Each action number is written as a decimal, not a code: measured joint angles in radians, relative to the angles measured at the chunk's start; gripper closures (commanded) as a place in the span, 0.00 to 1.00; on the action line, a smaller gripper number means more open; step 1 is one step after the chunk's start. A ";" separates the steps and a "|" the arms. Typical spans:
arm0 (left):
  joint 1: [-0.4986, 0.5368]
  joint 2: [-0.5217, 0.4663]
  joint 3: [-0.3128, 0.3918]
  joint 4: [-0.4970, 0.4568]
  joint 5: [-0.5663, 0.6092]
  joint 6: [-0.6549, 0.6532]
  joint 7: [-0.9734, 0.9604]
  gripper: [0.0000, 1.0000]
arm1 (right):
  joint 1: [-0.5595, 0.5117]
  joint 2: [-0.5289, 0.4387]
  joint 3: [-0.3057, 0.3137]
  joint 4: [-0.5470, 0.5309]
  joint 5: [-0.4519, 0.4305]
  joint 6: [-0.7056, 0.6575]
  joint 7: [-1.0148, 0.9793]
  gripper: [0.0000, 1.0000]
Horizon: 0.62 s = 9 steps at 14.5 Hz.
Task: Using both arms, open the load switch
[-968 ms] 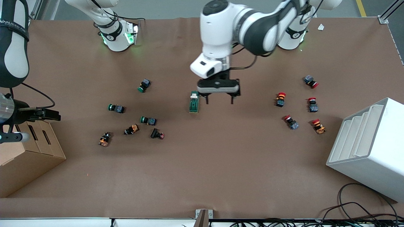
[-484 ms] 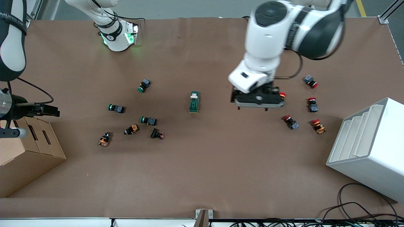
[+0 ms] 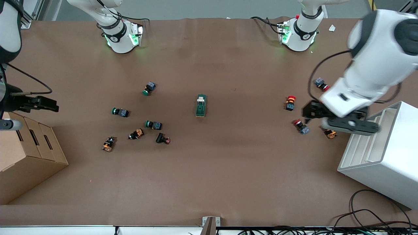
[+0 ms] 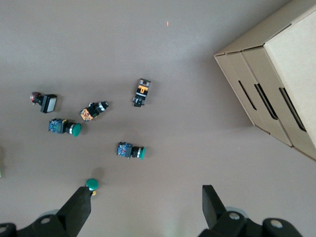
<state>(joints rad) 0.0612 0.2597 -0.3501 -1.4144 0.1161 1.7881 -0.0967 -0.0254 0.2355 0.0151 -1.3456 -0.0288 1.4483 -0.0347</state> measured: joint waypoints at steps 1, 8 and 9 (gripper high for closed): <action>0.013 -0.005 0.000 0.001 0.000 -0.019 0.003 0.00 | 0.006 -0.023 0.000 -0.021 0.000 -0.002 0.002 0.00; 0.013 -0.065 0.002 0.002 0.000 -0.103 -0.006 0.00 | 0.017 -0.227 0.000 -0.206 0.008 -0.007 0.003 0.00; 0.026 -0.077 0.003 0.002 0.000 -0.132 -0.006 0.00 | 0.018 -0.249 0.000 -0.219 0.008 -0.007 0.003 0.00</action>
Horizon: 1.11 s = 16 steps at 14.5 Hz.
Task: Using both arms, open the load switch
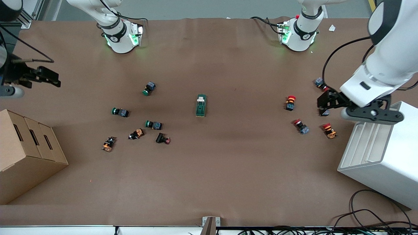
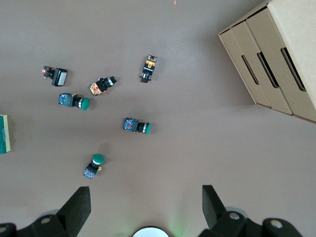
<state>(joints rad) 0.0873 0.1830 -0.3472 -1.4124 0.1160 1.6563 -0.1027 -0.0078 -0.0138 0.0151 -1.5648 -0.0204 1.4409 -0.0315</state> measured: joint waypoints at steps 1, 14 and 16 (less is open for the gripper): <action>0.014 -0.011 0.001 0.000 -0.002 -0.027 0.000 0.00 | 0.001 -0.017 0.000 -0.007 0.000 0.000 0.000 0.00; -0.210 -0.296 0.319 -0.303 -0.118 -0.051 -0.009 0.00 | 0.004 -0.081 -0.007 -0.018 0.027 -0.013 0.002 0.00; -0.212 -0.316 0.335 -0.324 -0.118 -0.049 -0.008 0.00 | 0.004 -0.081 -0.012 -0.020 0.046 -0.013 0.007 0.00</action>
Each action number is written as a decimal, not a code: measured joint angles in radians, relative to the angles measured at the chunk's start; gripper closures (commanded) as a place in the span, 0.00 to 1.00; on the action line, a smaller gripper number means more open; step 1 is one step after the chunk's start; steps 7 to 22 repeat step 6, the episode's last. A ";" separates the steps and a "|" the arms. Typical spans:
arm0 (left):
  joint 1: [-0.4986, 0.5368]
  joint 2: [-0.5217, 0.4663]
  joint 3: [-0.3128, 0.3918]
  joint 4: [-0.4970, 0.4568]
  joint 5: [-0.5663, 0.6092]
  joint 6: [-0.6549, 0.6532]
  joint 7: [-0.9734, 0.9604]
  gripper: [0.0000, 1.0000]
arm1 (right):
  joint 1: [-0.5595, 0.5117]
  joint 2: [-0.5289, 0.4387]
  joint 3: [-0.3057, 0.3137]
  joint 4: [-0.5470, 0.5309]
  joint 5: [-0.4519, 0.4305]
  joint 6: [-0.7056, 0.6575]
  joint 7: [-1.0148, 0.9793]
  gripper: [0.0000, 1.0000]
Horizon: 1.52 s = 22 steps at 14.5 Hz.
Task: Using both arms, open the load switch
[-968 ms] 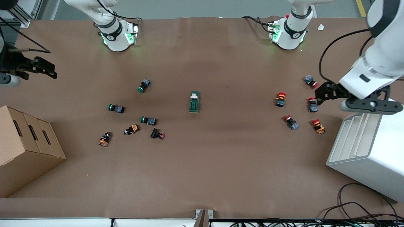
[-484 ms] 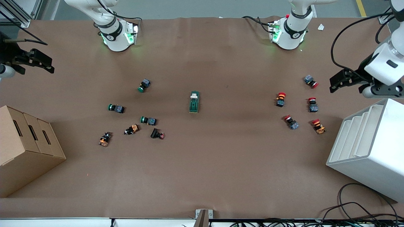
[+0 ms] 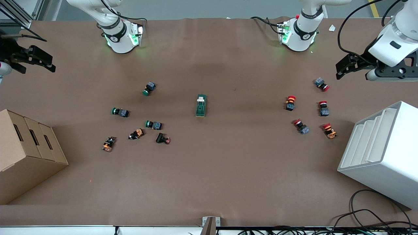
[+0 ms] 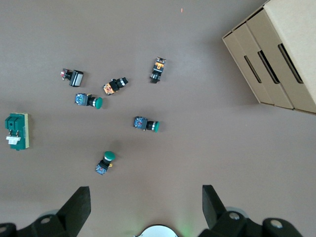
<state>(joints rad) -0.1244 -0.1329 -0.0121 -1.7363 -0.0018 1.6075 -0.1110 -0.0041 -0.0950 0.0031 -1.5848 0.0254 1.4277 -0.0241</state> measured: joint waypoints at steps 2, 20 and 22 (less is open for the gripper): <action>0.000 -0.005 0.002 0.001 0.000 0.008 0.002 0.00 | 0.000 0.000 -0.006 -0.002 0.010 0.000 0.018 0.00; 0.003 -0.005 0.005 0.012 0.000 0.010 0.009 0.00 | 0.000 0.000 -0.008 -0.003 0.012 0.000 0.021 0.00; 0.003 -0.005 0.005 0.012 0.000 0.010 0.009 0.00 | 0.000 0.000 -0.008 -0.003 0.012 0.000 0.021 0.00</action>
